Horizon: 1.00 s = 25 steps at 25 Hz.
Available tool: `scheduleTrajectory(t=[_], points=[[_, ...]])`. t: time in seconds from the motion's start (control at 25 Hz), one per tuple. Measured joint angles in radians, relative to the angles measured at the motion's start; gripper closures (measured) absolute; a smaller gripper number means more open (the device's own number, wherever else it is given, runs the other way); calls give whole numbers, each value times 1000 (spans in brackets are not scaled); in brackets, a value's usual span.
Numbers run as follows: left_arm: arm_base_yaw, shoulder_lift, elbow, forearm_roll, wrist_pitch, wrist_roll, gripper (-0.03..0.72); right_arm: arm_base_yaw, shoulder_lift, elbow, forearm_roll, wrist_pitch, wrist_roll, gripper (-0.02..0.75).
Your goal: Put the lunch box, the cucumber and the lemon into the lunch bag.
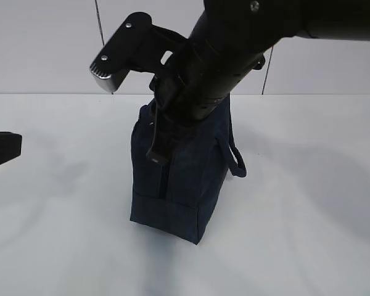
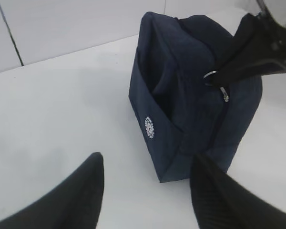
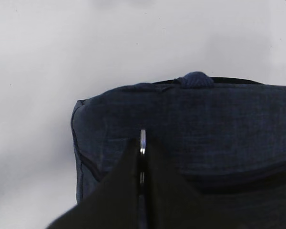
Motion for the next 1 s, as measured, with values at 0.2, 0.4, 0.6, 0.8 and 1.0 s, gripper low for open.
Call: scheduleTrajectory(t=[0.2, 0.4, 0.6, 0.8, 1.0], points=[[0, -21, 77, -71, -95, 21, 281, 0, 0, 0, 0, -1, 0, 717], [-27, -8, 81, -120, -139, 66, 281, 0, 0, 0, 0, -2, 0, 717], [-161, 78, 81, -139, -234, 86, 281, 0, 0, 0, 4, -4, 0, 717], [-320, 209, 81, -139, -367, 87, 281, 0, 0, 0, 6, -5, 0, 717], [-399, 322, 81, -124, -562, 81, 281, 0, 0, 0, 6, -7, 0, 717]])
